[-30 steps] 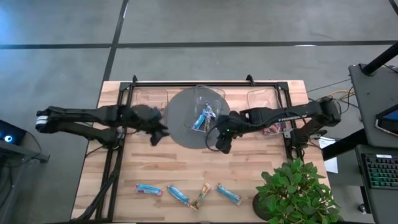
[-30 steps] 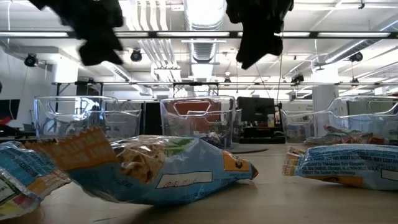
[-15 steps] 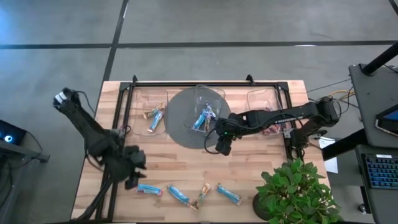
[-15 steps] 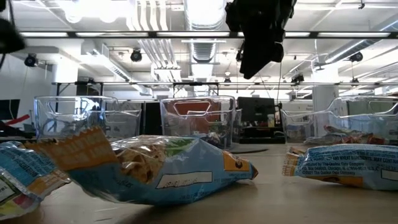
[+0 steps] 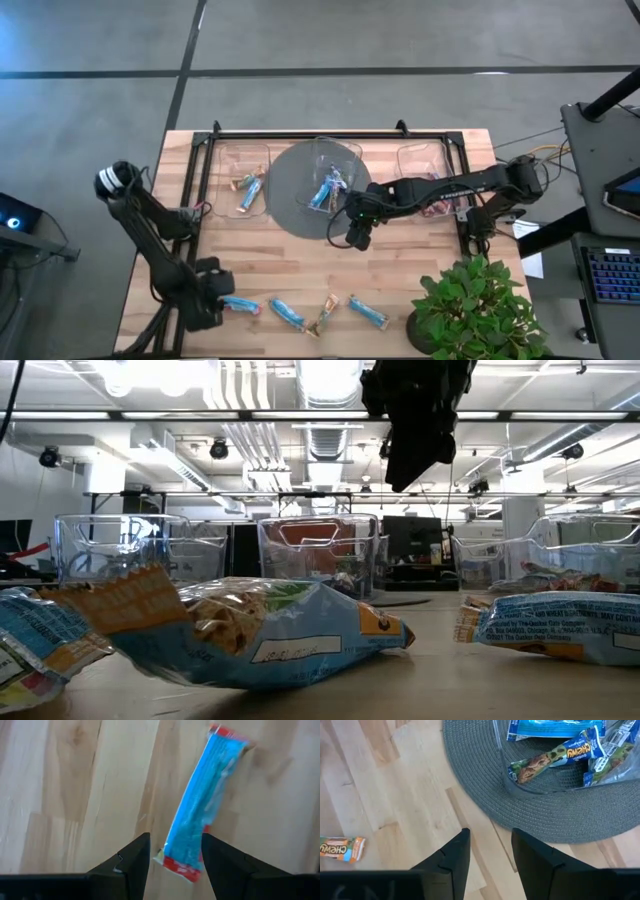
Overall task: Pick and place Granola Bars by type
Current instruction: Put the red granola bar into the right transparent bin
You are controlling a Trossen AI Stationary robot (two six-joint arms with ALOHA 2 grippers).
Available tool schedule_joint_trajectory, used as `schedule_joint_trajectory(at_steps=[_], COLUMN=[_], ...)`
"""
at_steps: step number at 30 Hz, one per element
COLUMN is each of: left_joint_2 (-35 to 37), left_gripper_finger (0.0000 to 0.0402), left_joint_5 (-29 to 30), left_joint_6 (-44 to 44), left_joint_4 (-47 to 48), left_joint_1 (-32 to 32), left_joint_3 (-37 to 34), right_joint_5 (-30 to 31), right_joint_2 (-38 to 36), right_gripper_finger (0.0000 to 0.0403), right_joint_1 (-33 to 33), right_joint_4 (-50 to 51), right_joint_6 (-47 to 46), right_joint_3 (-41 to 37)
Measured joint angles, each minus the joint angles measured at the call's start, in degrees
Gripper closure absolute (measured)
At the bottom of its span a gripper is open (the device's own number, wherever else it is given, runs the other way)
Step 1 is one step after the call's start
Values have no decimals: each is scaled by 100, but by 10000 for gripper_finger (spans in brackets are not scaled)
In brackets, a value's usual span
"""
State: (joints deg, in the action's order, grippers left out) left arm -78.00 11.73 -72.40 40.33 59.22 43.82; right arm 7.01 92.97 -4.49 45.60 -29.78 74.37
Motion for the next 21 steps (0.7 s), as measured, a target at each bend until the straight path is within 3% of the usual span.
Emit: schedule_joint_trajectory(at_steps=[11,21], left_joint_2=[-337,-513], left_gripper_finger=[241,241], left_joint_5=[-546,-433], left_joint_6=[483,640], left_joint_4=[-506,-863], left_joint_1=[-2,-2], left_joint_3=[-1,-1], right_joint_5=[0,4], right_joint_2=[26,26], right_gripper_finger=[266,266], right_joint_1=[0,2], right_joint_4=[-4,-17], right_joint_6=[-7,-20], right_joint_3=[0,0])
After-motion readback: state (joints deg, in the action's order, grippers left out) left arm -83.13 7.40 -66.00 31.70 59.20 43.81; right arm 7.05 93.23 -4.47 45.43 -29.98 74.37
